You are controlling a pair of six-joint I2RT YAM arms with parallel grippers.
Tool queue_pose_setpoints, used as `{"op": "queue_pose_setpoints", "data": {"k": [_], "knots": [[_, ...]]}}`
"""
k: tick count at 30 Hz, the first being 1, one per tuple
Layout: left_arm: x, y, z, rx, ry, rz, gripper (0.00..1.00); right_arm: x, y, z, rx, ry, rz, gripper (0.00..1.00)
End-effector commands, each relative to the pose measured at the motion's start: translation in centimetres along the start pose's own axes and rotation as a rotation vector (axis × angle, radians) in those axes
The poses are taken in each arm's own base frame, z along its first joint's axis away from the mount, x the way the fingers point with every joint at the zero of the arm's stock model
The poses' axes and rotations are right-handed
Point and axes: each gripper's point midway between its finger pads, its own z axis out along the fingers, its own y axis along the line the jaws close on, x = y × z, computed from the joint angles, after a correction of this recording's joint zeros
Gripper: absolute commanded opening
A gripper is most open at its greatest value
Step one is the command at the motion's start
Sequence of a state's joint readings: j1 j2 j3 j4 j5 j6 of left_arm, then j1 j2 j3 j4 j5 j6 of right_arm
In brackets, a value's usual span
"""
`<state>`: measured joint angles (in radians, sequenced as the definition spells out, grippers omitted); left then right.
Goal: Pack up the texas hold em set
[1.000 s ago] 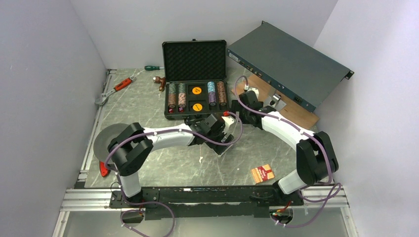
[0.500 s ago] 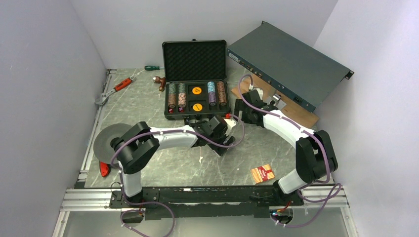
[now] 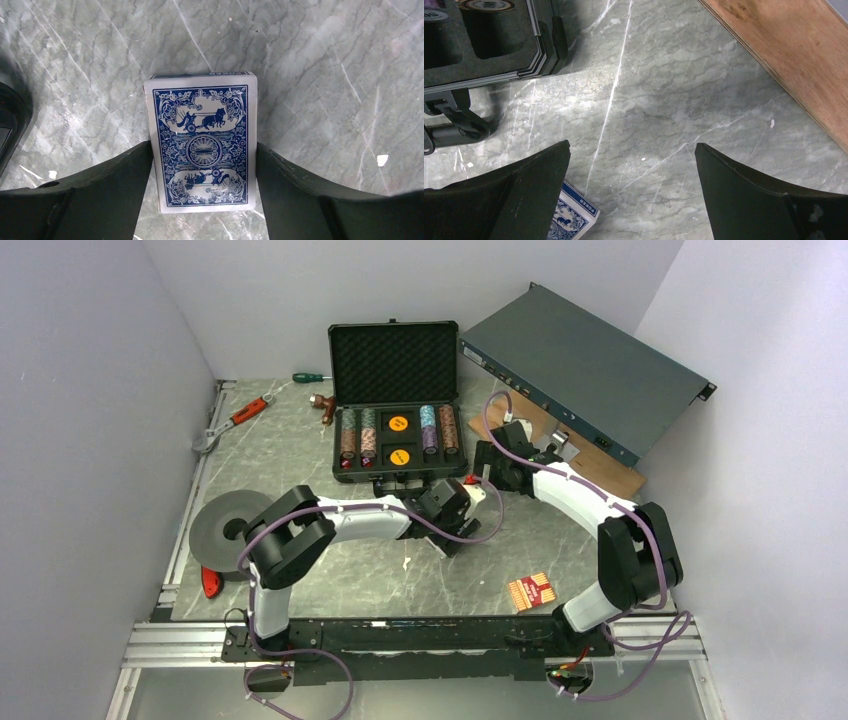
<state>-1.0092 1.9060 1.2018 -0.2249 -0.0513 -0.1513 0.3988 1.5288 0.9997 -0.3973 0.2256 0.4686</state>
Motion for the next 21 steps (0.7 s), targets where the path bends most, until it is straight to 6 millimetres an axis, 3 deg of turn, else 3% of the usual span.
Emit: {"op": "queue_pose_setpoints", "data": {"k": [1, 5, 9, 11, 13, 14, 21], "knots": [[-0.7, 0.2, 0.2, -0.032, -0.006, 0.018, 0.77, -1.8, 0.8, -0.3, -0.025, -0.039, 0.019, 1.00], [-0.4, 0.1, 0.3, -0.032, 0.001, 0.020, 0.65, -1.8, 0.9, -0.3, -0.027, -0.036, 0.018, 1.00], [-0.2, 0.2, 0.3, -0.044, 0.010, 0.036, 0.45, -1.8, 0.9, -0.3, -0.027, -0.036, 0.018, 1.00], [-0.2, 0.4, 0.0, -0.060, 0.009, 0.049, 0.32, -1.8, 0.9, -0.3, -0.028, -0.035, 0.017, 1.00], [-0.4, 0.9, -0.5, -0.090, 0.010, 0.059, 0.06, -1.8, 0.9, -0.3, -0.029, -0.035, 0.016, 1.00], [-0.4, 1.3, -0.7, -0.110, 0.012, 0.062, 0.00, -1.8, 0.9, -0.3, -0.028, -0.035, 0.016, 1.00], [-0.9, 2.8, -3.2, -0.188, 0.006, 0.073, 0.00, -1.7, 0.9, -0.3, -0.029, -0.033, 0.014, 1.00]]}}
